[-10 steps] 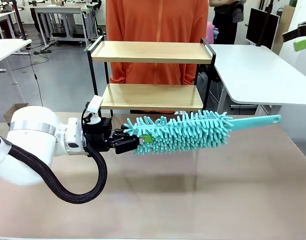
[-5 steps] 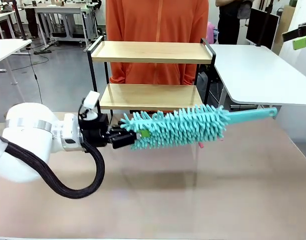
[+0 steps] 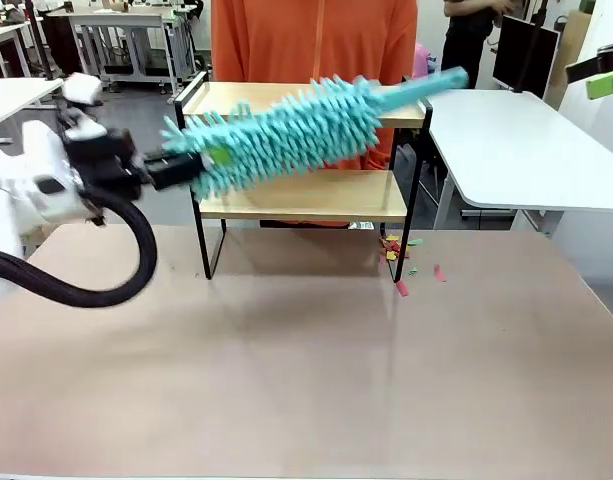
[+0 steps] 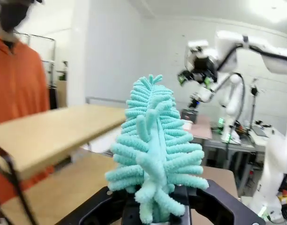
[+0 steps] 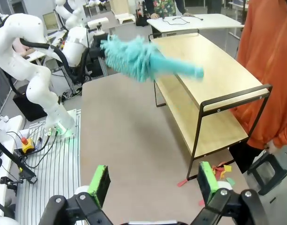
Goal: Clean the shelf.
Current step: Hand the Duster back to the human.
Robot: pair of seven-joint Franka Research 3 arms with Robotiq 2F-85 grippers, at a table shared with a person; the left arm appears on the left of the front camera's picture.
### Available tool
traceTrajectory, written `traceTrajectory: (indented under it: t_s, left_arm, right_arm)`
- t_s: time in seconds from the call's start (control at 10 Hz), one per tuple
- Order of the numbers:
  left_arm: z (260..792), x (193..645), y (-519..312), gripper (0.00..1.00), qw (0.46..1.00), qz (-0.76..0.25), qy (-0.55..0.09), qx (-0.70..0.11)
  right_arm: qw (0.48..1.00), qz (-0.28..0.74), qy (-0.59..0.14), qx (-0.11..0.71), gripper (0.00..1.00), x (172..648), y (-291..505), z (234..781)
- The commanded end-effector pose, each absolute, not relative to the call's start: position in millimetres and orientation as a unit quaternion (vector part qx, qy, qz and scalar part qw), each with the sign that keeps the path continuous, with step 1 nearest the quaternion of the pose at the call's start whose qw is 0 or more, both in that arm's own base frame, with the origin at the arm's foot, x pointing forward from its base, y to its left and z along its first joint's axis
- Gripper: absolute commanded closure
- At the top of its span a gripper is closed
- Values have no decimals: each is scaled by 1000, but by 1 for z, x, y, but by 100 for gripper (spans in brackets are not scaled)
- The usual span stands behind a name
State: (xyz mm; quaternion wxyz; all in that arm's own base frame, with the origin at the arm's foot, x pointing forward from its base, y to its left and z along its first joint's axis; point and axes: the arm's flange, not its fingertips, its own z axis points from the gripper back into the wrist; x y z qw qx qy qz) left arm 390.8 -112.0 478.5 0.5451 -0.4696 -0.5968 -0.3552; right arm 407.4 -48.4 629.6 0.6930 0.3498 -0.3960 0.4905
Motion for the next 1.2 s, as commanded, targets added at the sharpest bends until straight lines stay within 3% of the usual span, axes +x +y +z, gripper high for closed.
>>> traceTrajectory:
  t_s: [0.0, 0.3, 0.6, 1.1]
  left_arm:
    - [518, 373, -87, 83, 565, -304, -641, -421]
    - [582, 341, -36, 83, 604, -222, -691, -330]
    - [605, 320, -5, 83, 641, -149, -722, -216]
    - [558, 322, 35, 83, 693, -52, -712, -98]
  right_arm:
    - [690, 501, -394, 345, 0, 406, -50, 632]
    - [690, 501, -394, 345, 0, 406, -50, 632]
    - [690, 501, -394, 345, 0, 406, -50, 632]
    - [690, 501, -394, 345, 0, 406, -50, 632]
